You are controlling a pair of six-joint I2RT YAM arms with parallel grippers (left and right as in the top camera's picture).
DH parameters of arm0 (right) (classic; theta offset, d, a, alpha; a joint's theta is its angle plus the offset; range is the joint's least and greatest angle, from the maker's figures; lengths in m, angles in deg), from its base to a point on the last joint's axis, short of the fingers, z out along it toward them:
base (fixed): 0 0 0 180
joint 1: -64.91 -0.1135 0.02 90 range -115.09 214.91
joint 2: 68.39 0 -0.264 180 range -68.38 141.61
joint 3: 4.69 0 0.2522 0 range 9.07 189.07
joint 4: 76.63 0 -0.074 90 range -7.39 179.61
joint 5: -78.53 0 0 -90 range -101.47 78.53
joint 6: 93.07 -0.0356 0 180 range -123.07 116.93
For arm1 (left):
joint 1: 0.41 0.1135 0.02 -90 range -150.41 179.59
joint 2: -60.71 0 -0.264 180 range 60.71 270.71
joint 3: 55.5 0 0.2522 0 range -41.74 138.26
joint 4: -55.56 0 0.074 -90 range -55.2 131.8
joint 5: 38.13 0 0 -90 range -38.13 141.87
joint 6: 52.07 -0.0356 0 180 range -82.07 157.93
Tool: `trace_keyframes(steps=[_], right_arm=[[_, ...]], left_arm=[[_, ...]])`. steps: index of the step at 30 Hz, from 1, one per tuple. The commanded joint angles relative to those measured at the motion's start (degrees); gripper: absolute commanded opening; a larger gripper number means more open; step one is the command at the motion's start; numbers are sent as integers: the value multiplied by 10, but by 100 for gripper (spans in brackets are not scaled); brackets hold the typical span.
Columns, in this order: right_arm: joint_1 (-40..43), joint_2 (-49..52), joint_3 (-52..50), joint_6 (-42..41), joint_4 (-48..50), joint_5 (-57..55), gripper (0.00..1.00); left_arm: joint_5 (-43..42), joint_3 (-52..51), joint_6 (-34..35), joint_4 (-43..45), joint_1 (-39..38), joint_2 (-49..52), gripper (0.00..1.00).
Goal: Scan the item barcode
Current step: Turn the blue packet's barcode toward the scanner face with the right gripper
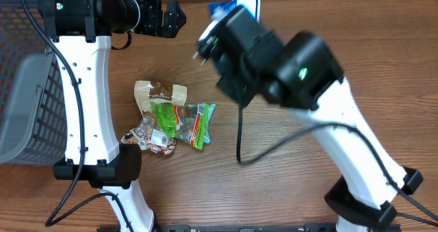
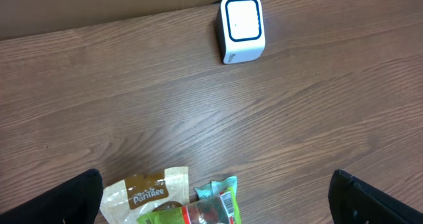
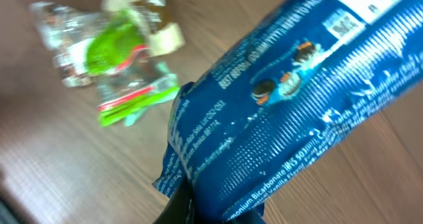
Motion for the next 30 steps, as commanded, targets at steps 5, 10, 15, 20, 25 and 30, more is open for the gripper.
trace_keyframes(steps=[5,10,15,20,25,30], right_arm=[[19,-12,-48,48,1,1,4],[27,-20,-49,69,2,3,4],[30,-26,-49,75,2,3,4],[46,-23,-49,90,15,16,4],[80,1,-49,89,49,16,4],[114,46,-49,92,102,15,4]], left_arm=[[2,3,4,1,-4,7,100],[1,3,4,1,-4,7,100],[1,3,4,1,-4,7,100],[1,3,4,1,-4,7,100],[1,3,4,1,-4,7,100],[1,3,4,1,-4,7,100]])
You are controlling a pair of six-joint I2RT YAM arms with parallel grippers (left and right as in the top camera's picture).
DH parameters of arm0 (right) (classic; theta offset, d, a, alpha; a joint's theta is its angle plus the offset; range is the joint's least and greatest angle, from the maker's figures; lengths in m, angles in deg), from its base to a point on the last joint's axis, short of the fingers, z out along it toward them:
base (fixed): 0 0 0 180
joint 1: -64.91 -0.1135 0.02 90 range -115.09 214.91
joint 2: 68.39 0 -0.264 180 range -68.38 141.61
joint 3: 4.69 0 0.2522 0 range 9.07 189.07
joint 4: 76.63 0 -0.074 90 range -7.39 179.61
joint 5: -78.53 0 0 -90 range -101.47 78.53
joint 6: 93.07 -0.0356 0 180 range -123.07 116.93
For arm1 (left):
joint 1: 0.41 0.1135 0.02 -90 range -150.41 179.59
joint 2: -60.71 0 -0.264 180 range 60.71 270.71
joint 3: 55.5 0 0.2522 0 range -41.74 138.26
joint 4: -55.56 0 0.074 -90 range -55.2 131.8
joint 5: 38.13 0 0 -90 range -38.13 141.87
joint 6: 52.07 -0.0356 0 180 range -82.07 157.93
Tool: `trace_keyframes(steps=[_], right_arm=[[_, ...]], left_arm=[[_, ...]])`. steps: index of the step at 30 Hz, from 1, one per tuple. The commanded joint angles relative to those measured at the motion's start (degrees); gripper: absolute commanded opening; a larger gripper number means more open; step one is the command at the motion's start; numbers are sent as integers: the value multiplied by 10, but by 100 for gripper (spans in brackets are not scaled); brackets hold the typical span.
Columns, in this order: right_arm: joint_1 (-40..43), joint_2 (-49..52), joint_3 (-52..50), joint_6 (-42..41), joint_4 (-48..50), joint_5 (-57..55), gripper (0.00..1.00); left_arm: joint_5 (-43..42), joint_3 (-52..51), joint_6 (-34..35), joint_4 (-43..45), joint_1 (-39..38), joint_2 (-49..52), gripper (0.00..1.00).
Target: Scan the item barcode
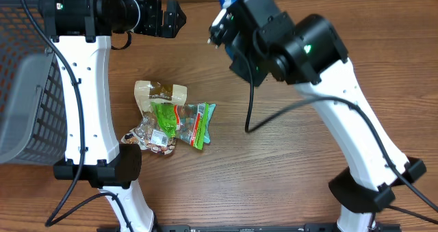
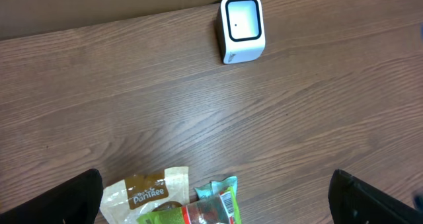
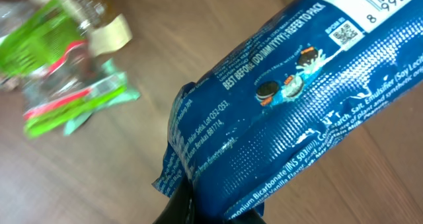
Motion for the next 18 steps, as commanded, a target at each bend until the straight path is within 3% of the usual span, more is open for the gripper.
trace_keyframes(steps=[1,11,18], right_arm=[[26,43,5,9,29,-2,4],[87,127,5,9,128,-48,4],[85,185,5,9,223,-225,4]], left_arm=[[1,3,4,1,-4,7,100],[1,3,4,1,-4,7,100],[2,3,4,1,-4,7,100]])
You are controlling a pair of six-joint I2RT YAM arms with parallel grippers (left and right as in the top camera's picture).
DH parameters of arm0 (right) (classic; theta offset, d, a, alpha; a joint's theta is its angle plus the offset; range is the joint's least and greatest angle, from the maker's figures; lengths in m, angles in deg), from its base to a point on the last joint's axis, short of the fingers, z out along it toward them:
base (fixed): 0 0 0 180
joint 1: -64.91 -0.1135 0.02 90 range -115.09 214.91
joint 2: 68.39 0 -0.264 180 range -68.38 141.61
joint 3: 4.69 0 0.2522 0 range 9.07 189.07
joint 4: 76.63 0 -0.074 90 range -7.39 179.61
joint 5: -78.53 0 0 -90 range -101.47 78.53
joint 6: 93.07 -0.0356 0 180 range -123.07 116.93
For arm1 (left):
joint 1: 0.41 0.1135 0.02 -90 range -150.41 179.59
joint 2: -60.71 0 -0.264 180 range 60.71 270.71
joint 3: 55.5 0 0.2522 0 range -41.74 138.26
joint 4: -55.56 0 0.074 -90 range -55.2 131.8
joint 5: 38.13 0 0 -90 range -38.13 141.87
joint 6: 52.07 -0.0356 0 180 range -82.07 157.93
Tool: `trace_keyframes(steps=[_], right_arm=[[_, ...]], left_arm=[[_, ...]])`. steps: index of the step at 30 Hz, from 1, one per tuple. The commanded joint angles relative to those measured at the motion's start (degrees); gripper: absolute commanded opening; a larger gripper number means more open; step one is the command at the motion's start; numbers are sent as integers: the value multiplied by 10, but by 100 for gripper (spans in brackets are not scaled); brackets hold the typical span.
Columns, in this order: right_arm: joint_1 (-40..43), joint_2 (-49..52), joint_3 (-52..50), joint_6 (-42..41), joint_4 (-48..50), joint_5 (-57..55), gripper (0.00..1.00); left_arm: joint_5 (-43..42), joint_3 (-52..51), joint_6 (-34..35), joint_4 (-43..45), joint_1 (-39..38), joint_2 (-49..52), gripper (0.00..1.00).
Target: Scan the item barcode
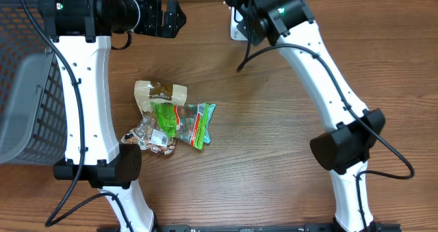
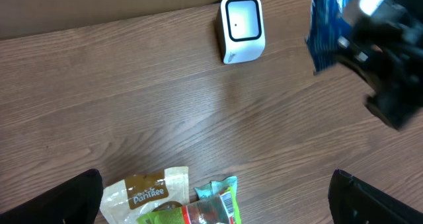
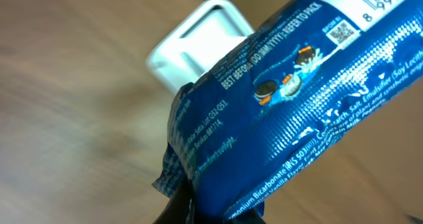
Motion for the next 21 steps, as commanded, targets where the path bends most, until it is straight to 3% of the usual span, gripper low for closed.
trace_keyframes(steps=[1,10,21], right_arm=[[-5,30,8,2,33,-142,4],[-3,131,8,4,101,-310,4],[-4,224,8,9,186,-437,4]], left_arm=[[1,3,4,1,-4,7,100],[1,3,4,1,-4,7,100],[1,3,4,1,-4,7,99]])
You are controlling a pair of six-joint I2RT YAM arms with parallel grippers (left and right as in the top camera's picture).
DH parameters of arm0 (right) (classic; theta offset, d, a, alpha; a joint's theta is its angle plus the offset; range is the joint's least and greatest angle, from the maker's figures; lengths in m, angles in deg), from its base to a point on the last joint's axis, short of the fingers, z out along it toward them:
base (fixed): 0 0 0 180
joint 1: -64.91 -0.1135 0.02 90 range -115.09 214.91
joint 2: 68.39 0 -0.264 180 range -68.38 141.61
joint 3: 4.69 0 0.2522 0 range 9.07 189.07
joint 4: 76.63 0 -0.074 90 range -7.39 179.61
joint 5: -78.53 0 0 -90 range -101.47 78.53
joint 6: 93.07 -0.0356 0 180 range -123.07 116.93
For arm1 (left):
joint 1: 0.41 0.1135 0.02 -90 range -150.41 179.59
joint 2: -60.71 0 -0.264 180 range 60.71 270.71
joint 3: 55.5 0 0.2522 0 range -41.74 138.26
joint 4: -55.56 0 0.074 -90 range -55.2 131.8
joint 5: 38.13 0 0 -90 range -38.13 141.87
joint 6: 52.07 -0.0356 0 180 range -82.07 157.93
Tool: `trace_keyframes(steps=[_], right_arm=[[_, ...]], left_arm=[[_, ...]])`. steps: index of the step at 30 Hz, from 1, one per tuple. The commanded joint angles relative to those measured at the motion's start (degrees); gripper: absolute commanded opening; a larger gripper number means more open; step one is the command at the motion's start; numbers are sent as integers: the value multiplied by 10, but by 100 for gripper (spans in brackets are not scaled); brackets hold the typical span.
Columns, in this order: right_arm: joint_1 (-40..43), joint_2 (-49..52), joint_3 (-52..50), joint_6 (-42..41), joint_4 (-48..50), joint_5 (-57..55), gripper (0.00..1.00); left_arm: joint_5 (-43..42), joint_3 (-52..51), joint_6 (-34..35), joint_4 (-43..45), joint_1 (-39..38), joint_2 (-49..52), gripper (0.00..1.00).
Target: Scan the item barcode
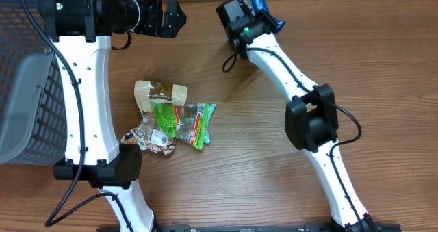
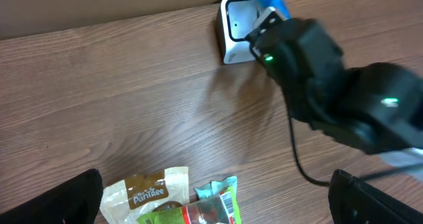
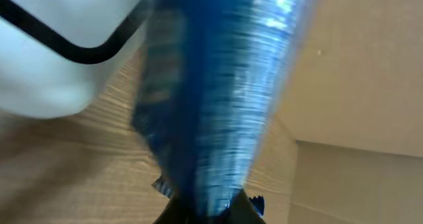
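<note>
My right gripper (image 1: 255, 11) is shut on a blue cookie packet at the table's far edge. The packet stands edge-on and blurred (image 3: 218, 98), right beside the white scanner (image 3: 59, 52). In the left wrist view the scanner (image 2: 232, 27) has the packet just to its right, behind the right arm's black wrist. The overhead view hides the scanner behind that arm. My left gripper (image 1: 172, 18) hangs open and empty, high over the far left of the table.
A pile of snack packets (image 1: 171, 116) lies left of the table's middle, also seen under the left fingers (image 2: 178, 201). A grey mesh basket (image 1: 27, 88) stands at the left edge. A cardboard wall (image 3: 357, 85) runs along the back.
My right gripper has moved a little further back and turned, so the packet now stands edge-on close beside the scanner instead of broadside over it. The left arm has not moved.
My right gripper held the blue packet over the table near the snack pile. Then it was closer to the far edge, then over the scanner with the barcode side in view. Now the packet sits edge-on next to the scanner. The left gripper stayed open throughout.
</note>
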Motion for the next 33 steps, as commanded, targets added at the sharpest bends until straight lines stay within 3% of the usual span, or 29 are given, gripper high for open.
trace_keyframes(steps=[1,9,19,24,33], right_arm=[[-2,8,8,0,37,-106,4],[-2,13,8,6,115,-188,4],[-2,13,8,-5,253,-194,4],[-2,13,8,-5,312,-148,4],[16,13,8,-45,311,-78,4]], left_arm=[[1,3,4,1,-4,7,100],[1,3,4,1,-4,7,100],[2,3,4,1,-4,7,99],[1,3,4,1,-4,7,100],[1,3,4,1,-4,7,100]])
